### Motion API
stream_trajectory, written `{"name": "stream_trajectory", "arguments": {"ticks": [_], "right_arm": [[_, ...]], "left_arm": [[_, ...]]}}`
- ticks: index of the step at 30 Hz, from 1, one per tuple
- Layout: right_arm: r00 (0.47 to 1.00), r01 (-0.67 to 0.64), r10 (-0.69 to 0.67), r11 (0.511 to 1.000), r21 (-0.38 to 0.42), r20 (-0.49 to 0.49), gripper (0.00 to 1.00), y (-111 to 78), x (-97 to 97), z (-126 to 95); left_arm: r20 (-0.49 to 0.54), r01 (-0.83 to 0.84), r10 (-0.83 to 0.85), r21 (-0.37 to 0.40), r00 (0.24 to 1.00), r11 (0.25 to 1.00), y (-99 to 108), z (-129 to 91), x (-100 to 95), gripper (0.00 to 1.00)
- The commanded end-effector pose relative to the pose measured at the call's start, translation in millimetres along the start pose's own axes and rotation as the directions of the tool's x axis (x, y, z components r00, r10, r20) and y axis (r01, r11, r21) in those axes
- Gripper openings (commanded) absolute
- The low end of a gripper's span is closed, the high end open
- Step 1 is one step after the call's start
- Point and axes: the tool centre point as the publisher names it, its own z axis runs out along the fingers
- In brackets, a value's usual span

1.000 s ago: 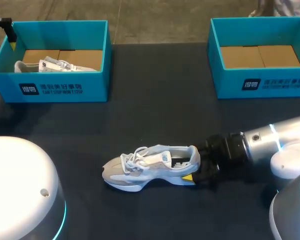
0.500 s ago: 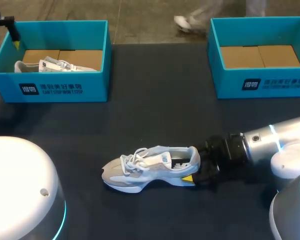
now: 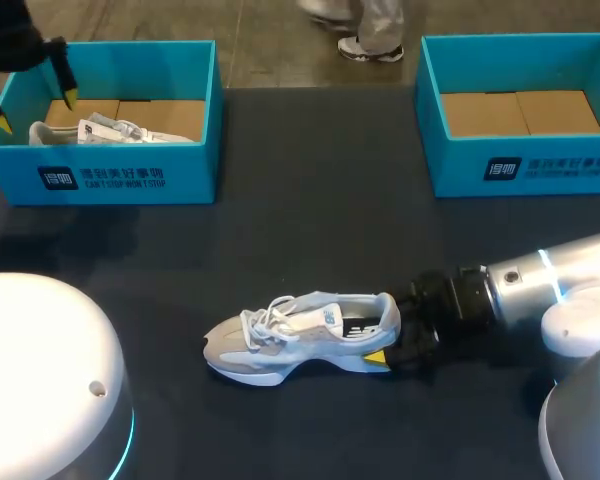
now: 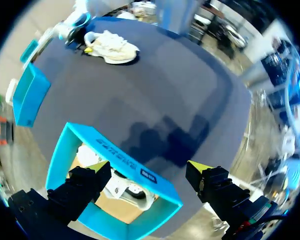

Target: Take the shoe out of the shoebox, open the shoe tongue, remove and reinsert the insole, then place the shoe into the shoebox

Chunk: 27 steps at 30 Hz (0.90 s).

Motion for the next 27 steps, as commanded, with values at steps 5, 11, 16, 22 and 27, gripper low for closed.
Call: {"name": "stream_trajectory", "arguments": {"ticks": [5,11,16,22,27], "right_arm": [[1.000,0.000,0.000,1.000,0.003,0.000,0.00,-0.8,2.1,1],[1.000,0.000,0.000,1.000,0.003,0.000,0.00,-0.8,2.1,1],[1.000,0.000,0.000,1.000,0.003,0.000,0.00,-0.8,2.1,1],[1.000,0.000,0.000,1.000,0.003,0.000,0.00,-0.8,2.1,1],[1.000,0.000,0.000,1.000,0.003,0.000,0.00,-0.8,2.1,1]], "left_arm": [[0.016,0.309,-0.313,-0.219,0.949,0.925,-20,1,-0.7,1.00],[0.030,0.342,-0.341,-0.148,0.940,0.928,-29,-2,1.3,1.00],[0.012,0.604,-0.603,-0.022,0.797,0.797,-80,4,4.2,1.00],[-0.073,0.892,-0.891,-0.026,0.448,0.451,-124,16,-5.3,1.00],[-0.072,0.941,-0.943,-0.073,0.326,0.331,-173,40,-14.2,1.00]]}}
